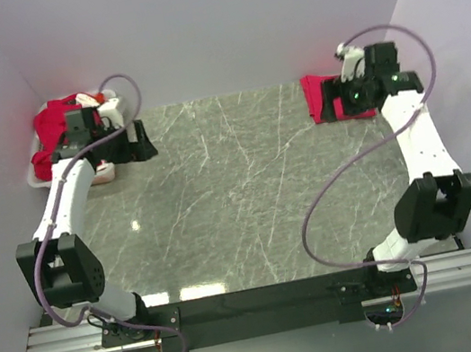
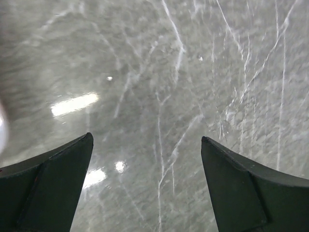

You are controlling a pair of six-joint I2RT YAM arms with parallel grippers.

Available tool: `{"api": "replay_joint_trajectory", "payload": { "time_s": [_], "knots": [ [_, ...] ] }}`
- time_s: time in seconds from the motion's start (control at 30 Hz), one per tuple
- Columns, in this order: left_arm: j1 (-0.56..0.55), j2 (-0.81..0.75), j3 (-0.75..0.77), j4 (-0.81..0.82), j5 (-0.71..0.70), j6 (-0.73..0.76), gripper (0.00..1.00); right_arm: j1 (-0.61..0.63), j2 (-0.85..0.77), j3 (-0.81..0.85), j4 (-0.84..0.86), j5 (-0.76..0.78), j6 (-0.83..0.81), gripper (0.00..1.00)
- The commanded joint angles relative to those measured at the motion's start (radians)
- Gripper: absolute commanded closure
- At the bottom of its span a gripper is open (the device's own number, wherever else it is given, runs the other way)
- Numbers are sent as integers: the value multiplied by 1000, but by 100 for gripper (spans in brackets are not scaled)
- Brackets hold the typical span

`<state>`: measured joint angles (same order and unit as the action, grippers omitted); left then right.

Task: Fold and stack the t-shirts
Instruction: Neatly place the folded tshirt to the corner

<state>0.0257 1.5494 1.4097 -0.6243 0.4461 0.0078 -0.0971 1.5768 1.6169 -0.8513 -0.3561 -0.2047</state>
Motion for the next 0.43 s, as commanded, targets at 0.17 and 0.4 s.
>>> {"api": "replay_joint_trajectory", "payload": {
  "time_s": [0.17, 0.4],
  "knots": [
    [-216, -123, -326, 110, -145, 38, 1, 261, -201, -470, 69, -7, 2, 4],
    [-237, -224, -451, 175, -141, 89, 0, 329, -225, -562, 100, 19, -9, 4]
  ]
}}
